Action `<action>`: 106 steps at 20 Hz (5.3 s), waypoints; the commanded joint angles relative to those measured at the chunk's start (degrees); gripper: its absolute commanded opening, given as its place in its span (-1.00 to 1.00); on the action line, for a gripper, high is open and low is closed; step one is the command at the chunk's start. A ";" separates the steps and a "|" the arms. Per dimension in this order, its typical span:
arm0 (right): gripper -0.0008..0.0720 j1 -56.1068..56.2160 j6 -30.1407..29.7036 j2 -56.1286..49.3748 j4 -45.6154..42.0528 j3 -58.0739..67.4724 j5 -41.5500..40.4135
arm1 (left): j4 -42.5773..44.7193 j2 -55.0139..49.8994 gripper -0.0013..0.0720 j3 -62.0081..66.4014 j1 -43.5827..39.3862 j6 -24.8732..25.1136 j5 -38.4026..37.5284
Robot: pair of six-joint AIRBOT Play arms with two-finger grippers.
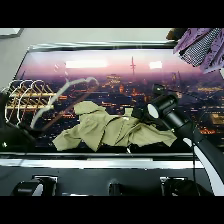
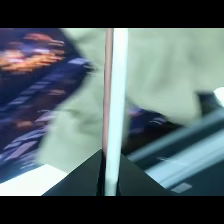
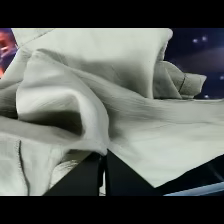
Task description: Fold the clothes and pants, and hang the long-sleeved shirts on hangers.
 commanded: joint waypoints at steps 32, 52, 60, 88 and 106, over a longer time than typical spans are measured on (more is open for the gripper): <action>-0.89 -1.97 5.75 -1.81 -1.16 0.04 -9.55 | -21.46 5.64 -0.89 -18.78 -1.03 10.58 -4.42; -0.89 7.72 6.49 11.72 -1.18 2.40 -8.83 | -24.39 -9.81 -0.89 -18.78 -8.44 20.48 5.16; -0.89 14.51 7.19 11.78 -5.95 13.25 2.73 | -24.50 -14.97 -0.89 -18.75 -16.74 19.69 20.76; -0.05 15.89 -6.80 11.63 -9.86 13.51 6.97 | -44.00 -21.66 -0.90 -18.75 -26.03 32.96 30.77; 0.56 -18.45 -100.08 12.39 18.73 13.60 14.14 | -43.93 -21.66 -0.89 -18.75 -26.01 32.96 30.73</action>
